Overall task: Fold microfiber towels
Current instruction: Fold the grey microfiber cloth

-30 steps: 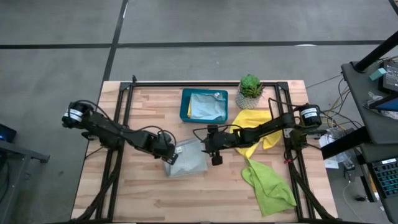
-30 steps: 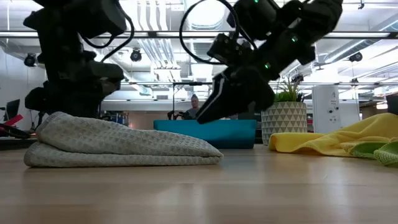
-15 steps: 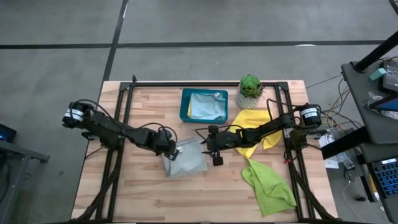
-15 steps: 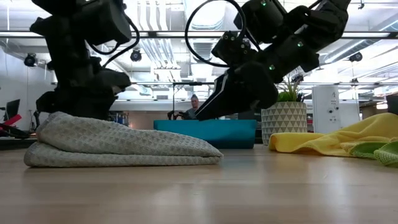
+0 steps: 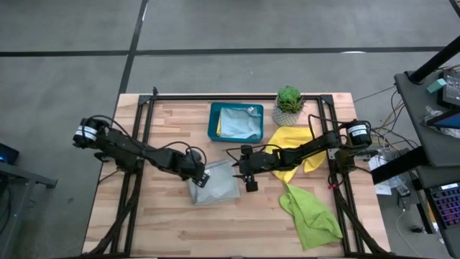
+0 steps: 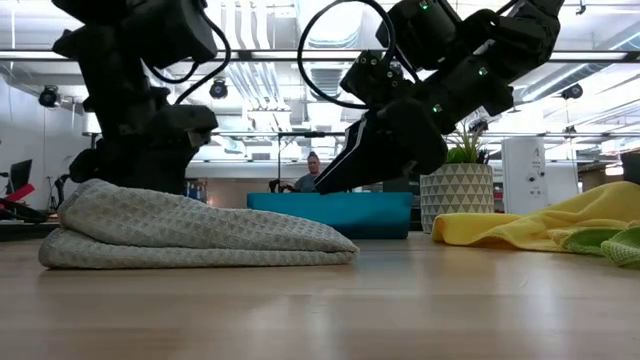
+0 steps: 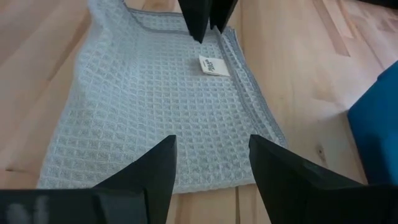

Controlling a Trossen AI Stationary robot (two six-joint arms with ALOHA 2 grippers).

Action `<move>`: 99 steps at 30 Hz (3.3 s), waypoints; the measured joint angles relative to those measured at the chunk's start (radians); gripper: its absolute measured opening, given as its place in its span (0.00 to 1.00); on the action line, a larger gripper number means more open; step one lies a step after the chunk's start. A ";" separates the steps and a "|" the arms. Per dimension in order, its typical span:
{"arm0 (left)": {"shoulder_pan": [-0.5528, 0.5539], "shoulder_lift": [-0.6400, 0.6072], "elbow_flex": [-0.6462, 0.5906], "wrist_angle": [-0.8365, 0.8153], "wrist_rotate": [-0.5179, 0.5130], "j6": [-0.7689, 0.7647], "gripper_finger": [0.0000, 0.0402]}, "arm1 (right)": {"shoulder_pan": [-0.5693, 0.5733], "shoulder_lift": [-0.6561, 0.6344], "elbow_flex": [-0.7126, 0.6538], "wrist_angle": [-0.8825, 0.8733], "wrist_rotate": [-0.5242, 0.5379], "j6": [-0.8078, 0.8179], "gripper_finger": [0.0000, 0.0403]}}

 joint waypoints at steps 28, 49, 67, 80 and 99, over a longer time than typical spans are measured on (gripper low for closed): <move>0.000 -0.117 0.059 -0.332 0.049 0.101 0.00 | 0.000 0.000 0.001 0.000 0.000 0.004 0.48; 0.001 -0.041 0.057 -0.325 0.004 0.161 0.06 | 0.000 0.000 0.001 -0.001 0.000 0.007 0.48; -0.137 -0.047 0.231 -0.291 0.121 0.460 0.27 | 0.000 0.000 0.001 0.044 -0.099 0.025 0.46; -0.262 0.040 0.121 0.149 0.004 0.519 0.20 | 0.060 0.148 0.001 0.392 -0.200 0.046 0.05; -0.276 0.180 0.095 0.196 0.231 0.486 0.00 | 0.055 0.154 0.001 0.207 -0.257 -0.074 0.02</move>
